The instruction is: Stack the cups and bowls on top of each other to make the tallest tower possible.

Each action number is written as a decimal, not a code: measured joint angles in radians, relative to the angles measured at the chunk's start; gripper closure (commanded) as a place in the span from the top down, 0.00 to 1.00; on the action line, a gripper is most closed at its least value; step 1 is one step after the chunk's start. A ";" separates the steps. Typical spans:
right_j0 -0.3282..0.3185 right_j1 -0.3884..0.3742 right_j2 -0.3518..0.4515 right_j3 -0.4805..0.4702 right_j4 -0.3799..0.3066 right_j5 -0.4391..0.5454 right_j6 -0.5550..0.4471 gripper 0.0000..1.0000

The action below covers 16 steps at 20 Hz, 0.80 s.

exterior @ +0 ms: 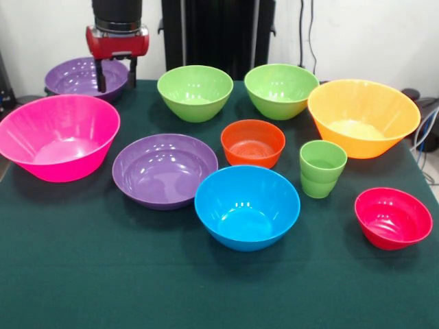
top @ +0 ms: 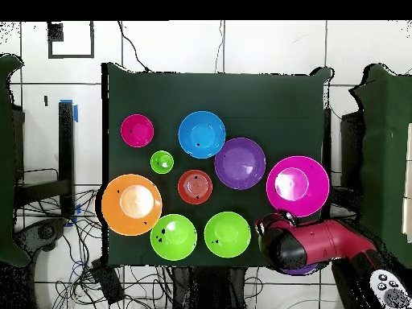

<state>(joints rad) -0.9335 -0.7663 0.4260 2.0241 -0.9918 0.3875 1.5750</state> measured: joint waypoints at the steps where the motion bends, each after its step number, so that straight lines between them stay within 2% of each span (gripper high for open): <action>1: 0.004 0.000 -0.002 0.000 -0.002 0.000 0.000 1.00; 16: 0.083 0.008 -0.036 0.000 -0.034 -0.001 0.000 1.00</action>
<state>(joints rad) -0.8503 -0.7585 0.3901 2.0238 -1.0255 0.3869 1.5750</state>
